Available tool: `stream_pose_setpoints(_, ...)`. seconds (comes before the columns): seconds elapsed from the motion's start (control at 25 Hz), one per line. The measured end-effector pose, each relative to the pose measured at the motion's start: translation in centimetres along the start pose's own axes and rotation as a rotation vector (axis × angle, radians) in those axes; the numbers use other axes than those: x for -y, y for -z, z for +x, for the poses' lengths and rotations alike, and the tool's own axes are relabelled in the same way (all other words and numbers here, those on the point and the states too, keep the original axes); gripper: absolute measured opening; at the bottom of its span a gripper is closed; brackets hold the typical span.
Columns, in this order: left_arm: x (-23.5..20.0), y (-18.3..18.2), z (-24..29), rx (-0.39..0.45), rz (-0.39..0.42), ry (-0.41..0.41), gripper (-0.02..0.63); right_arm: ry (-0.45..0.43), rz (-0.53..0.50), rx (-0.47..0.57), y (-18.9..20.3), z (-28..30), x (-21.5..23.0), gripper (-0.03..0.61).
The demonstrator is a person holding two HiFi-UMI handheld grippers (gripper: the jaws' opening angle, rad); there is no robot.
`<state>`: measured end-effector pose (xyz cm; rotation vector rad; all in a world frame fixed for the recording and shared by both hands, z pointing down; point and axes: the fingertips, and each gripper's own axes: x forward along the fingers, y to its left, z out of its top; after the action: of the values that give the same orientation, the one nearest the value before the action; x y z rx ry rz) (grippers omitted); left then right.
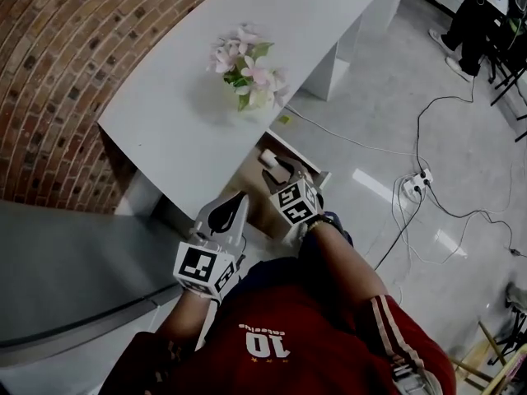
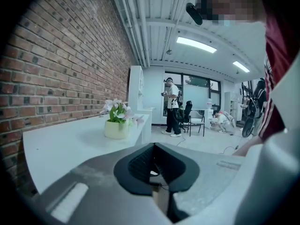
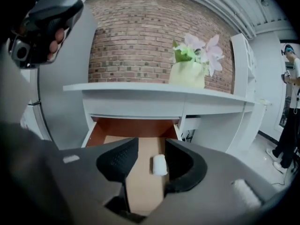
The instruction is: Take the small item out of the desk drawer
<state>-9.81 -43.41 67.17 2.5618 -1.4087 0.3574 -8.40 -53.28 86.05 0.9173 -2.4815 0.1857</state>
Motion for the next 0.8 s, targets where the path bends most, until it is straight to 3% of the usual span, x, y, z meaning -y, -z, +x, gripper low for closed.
stream_pose_setpoints(0.2, -0.3, 3.0, 2.5, -0.024, -0.009, 0.009, 0.003, -0.023, 0.026, -0.065, 4.2, 5.3, 1.3, 0.172)
stream_pose_setpoints(0.4, -1.2, 5.6, 4.4, -0.059, -0.019, -0.007, 0.003, -0.049, -0.025, -0.136, 7.5, 9.7, 1.6, 0.178)
stream_pose_setpoints(0.8, -2.9, 7.0, 7.2, -0.086, -0.029, -0.02, 0.003, -0.048, -0.05, -0.191, 10.0, 14.0, 2.2, 0.178)
